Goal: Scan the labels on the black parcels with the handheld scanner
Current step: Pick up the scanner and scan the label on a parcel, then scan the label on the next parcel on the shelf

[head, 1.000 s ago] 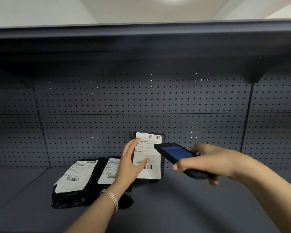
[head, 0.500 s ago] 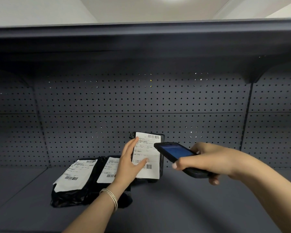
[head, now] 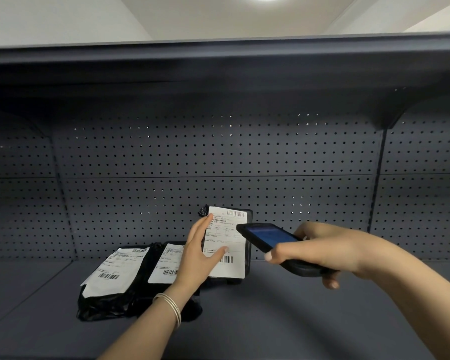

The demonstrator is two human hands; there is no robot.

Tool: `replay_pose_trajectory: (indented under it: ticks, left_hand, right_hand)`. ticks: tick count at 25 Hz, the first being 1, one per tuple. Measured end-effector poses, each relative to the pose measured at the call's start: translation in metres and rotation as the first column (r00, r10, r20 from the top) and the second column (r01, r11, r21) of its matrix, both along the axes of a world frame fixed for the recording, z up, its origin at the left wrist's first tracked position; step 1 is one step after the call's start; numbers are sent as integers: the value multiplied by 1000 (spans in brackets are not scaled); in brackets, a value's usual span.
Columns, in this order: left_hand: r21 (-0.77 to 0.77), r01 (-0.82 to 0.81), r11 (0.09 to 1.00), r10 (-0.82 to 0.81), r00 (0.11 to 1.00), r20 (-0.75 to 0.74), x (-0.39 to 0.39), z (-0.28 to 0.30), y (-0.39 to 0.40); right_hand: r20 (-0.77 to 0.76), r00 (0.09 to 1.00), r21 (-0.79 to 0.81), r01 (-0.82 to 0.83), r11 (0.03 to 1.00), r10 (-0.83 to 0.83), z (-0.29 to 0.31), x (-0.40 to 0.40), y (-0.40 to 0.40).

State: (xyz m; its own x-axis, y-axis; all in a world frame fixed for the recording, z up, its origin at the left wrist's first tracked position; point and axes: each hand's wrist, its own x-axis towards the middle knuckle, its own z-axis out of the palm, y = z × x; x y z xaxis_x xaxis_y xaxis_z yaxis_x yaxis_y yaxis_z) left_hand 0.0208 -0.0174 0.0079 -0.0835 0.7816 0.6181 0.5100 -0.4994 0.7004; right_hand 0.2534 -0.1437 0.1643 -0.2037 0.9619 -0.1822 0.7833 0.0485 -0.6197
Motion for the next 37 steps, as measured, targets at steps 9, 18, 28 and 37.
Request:
replay_pose_trajectory:
  ticks: [9, 18, 28, 37]
  left_hand:
    - [-122, -4, 993, 9, 999, 42, 6, -7, 9]
    - [-375, -57, 925, 55, 998, -17, 6, -11, 18]
    - [-313, -283, 907, 208, 945, -251, -92, -10, -4]
    - [-433, -282, 857, 53, 882, -468, -133, -29, 9]
  right_hand:
    - [-95, 995, 3, 17, 1000, -17, -8, 3, 4]
    - [-158, 987, -9, -1, 1000, -1, -21, 6, 23]
    - [-167, 984, -18, -71, 997, 67, -38, -57, 28]
    - [-195, 977, -6, 91, 996, -91, -48, -136, 14]
